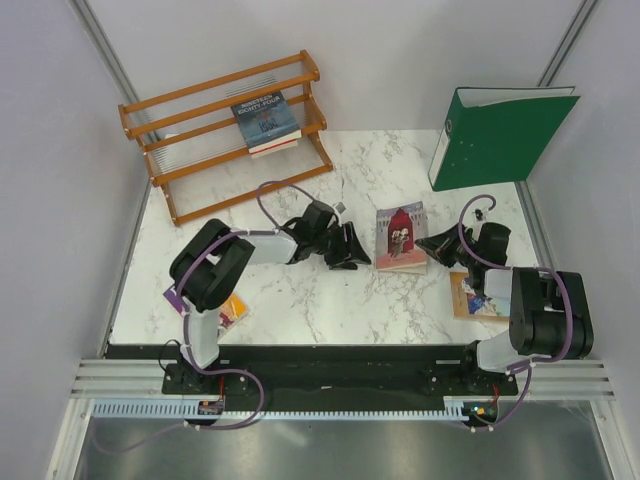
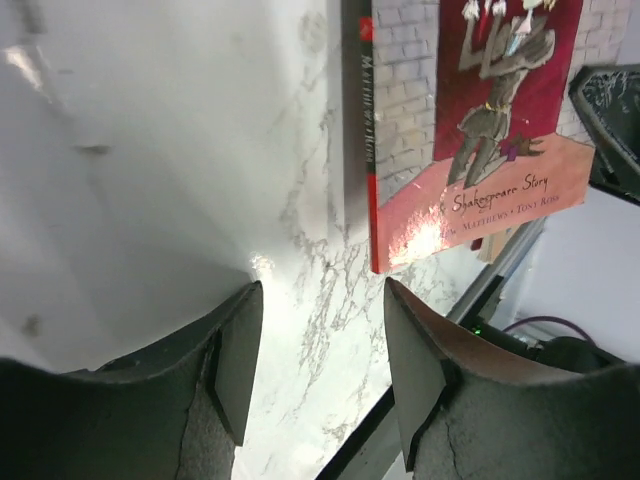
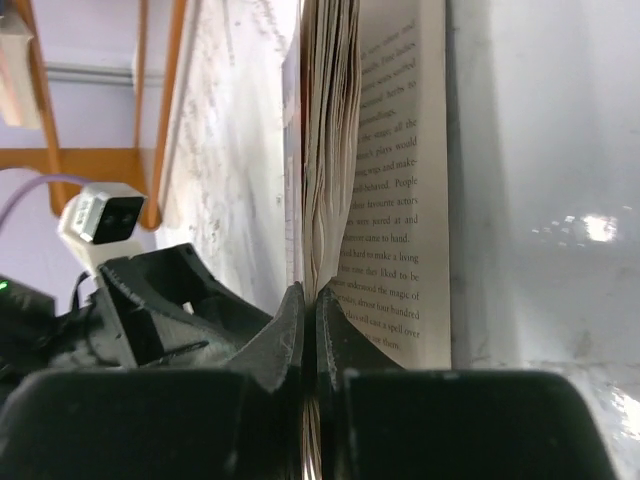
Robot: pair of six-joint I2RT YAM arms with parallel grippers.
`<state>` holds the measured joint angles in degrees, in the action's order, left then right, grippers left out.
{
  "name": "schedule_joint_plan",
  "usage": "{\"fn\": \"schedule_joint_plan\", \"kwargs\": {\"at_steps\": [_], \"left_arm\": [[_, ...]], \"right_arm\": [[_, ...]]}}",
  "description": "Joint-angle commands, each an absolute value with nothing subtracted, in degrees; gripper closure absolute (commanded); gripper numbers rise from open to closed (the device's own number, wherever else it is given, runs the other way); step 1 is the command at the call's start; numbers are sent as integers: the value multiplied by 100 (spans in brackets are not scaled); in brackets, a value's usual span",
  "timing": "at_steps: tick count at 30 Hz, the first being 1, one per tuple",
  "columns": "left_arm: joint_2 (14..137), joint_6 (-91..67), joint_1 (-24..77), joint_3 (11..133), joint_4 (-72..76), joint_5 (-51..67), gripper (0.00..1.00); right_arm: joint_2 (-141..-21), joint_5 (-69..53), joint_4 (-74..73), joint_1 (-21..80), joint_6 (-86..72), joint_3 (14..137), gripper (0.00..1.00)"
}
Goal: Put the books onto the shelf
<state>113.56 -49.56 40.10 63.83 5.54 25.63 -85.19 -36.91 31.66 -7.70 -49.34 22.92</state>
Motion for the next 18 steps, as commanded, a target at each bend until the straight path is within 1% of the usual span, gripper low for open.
{"fn": "schedule_joint_plan", "kwargs": {"at_steps": [1, 4, 9, 13, 18], "left_arm": [[11092, -5484, 3762, 5714, 2266, 2926, 41], [11101, -5677, 3779, 5546, 2898, 3015, 41], [11179, -6397, 3779, 5072, 4478, 3014, 41], [11381, -6811, 3797, 4922, 5297, 3067, 42], [11399, -6943, 3850, 4887, 5555, 3059, 44]], "right_arm": [[-8385, -4236, 4120, -756, -5290, 2320, 97], [-8490, -4394, 4524, -756, -5598, 2268, 96], [-8736, -4509, 5141, -747, -6037, 2110, 96], [-8938, -4605, 5685, -747, -6310, 2039, 95], [-8991, -4588, 5792, -747, -6372, 1995, 95]]}}
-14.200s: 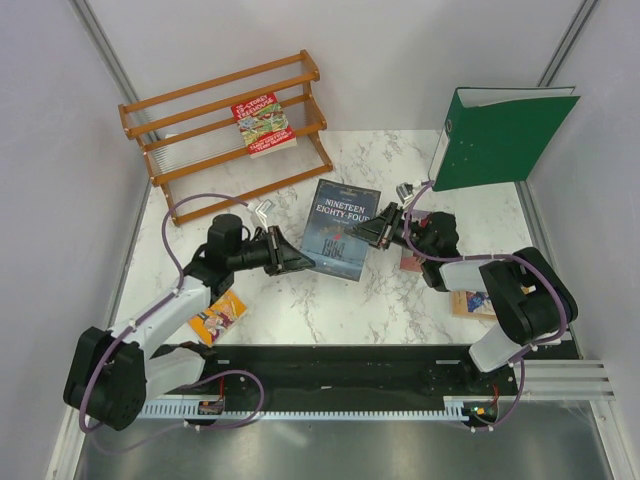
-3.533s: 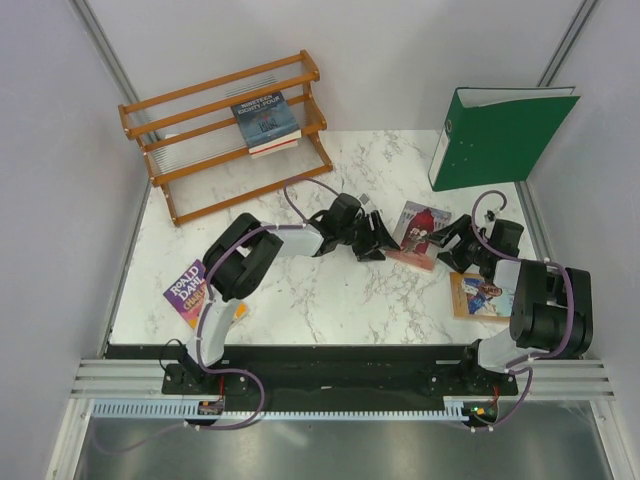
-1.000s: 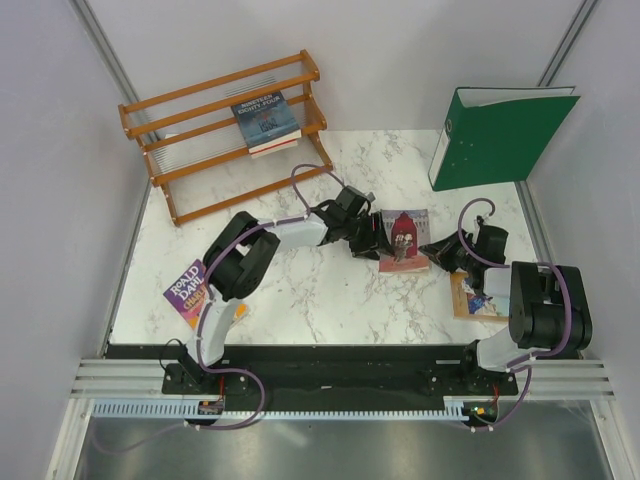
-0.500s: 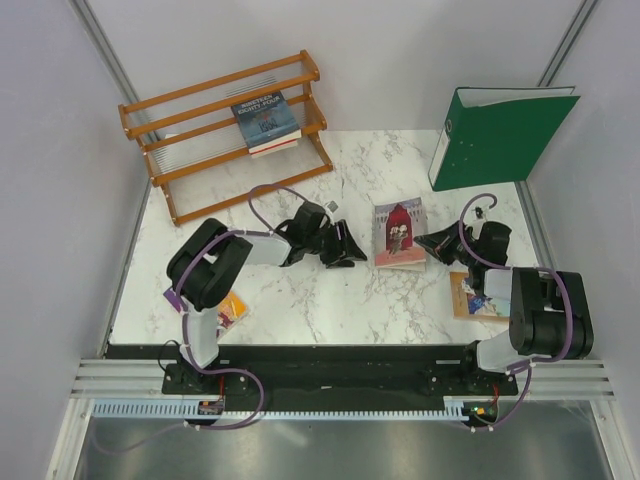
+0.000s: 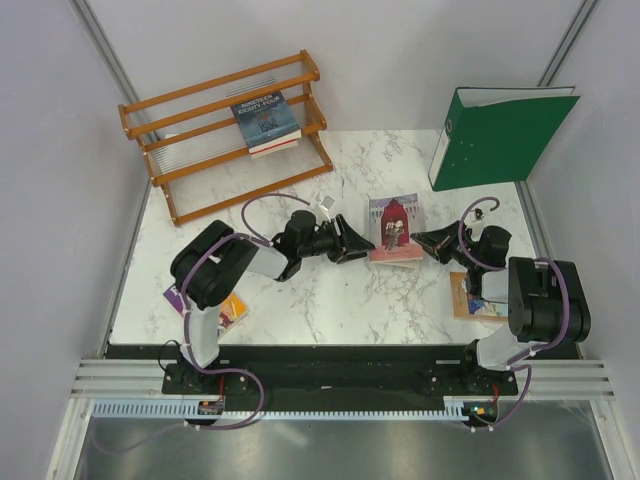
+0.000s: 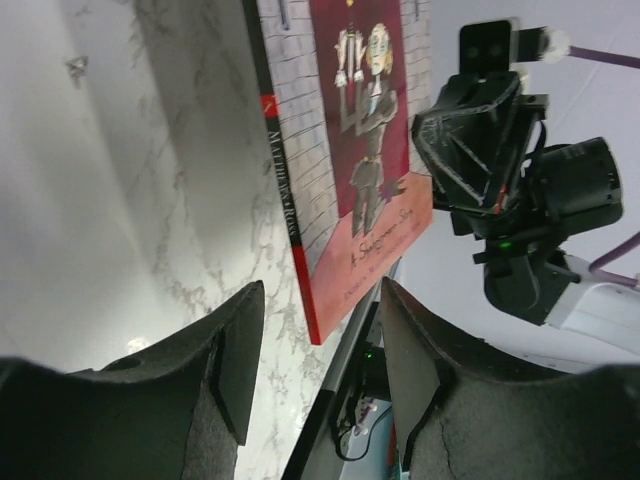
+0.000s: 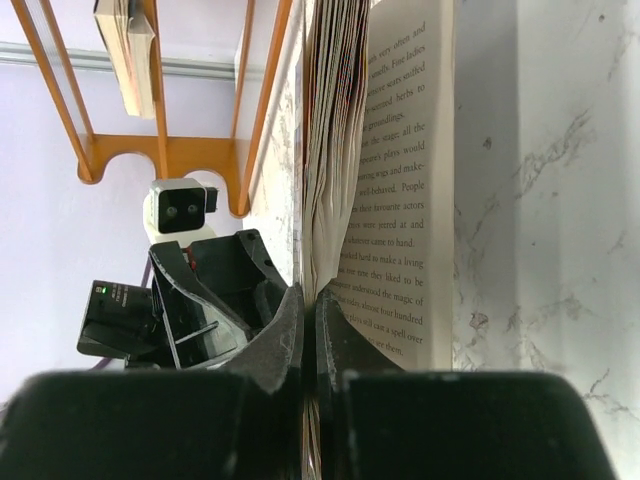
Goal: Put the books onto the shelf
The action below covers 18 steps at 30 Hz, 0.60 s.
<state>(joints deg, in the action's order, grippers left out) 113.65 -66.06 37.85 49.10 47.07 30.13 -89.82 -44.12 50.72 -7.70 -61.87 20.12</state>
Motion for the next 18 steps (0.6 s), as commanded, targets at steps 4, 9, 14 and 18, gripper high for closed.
{"fn": "schedule_joint_plan", "kwargs": {"at_steps": [4, 9, 14, 18], "left_arm": [[11443, -6987, 3920, 4939, 5572, 3129, 46], [11487, -7014, 4139, 4992, 5572, 3129, 55], [11575, -7084, 4271, 5185, 5511, 3138, 70], [11575, -7058, 4280, 5352, 5187, 3112, 98]], "right_arm": [[-8930, -4562, 5836, -747, -6442, 1986, 94], [-8903, -4509, 5853, -747, -6478, 1960, 94], [-8974, -4535, 5994, -747, -6557, 1942, 93], [-9009, -4553, 6038, -747, -6583, 1942, 93]]}}
